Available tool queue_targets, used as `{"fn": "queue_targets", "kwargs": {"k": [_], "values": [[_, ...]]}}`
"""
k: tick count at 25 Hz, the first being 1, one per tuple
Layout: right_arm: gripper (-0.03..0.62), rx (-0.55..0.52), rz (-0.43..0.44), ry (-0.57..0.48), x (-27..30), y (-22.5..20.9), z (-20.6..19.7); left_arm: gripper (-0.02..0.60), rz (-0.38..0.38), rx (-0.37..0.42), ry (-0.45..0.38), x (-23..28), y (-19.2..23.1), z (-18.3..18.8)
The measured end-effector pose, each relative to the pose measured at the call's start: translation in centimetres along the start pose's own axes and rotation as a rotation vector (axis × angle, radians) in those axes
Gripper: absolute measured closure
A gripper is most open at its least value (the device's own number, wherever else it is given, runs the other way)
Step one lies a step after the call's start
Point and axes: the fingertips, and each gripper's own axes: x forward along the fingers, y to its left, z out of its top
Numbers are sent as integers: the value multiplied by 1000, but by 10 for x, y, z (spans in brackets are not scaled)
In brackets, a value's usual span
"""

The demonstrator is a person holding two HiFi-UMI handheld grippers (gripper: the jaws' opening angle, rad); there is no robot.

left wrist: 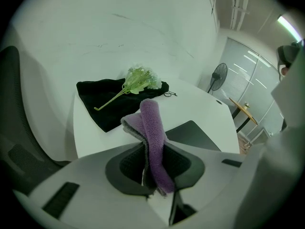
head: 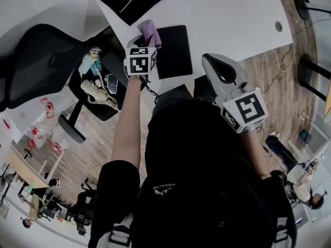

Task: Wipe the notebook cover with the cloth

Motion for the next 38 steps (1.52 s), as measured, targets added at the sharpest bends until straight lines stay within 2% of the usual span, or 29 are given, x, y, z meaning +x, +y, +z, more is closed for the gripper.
{"fn": "queue_targets", "kwargs": {"k": [7,13,18,23,28,38], "values": [[589,-3,12,1,-2,3,-3,497,21,-46,1,-5,10,-5],[589,-11,25,-2,-4,7,-2,499,43,-30,8,-8,10,-5],[589,-15,33,-3,-7,8,-3,500,63,-59,21,-12,14,-7],[589,-24,45,-7,-7,10,-3,502,115,-22,48,-18,22,-15],[589,-26,53,-4,-9,9,-6,502,125,-66,17,-31,28,-18],[589,-34,77,-3,-15,8,-9,502,32,-86,-34,-60,-8,-4]]}}
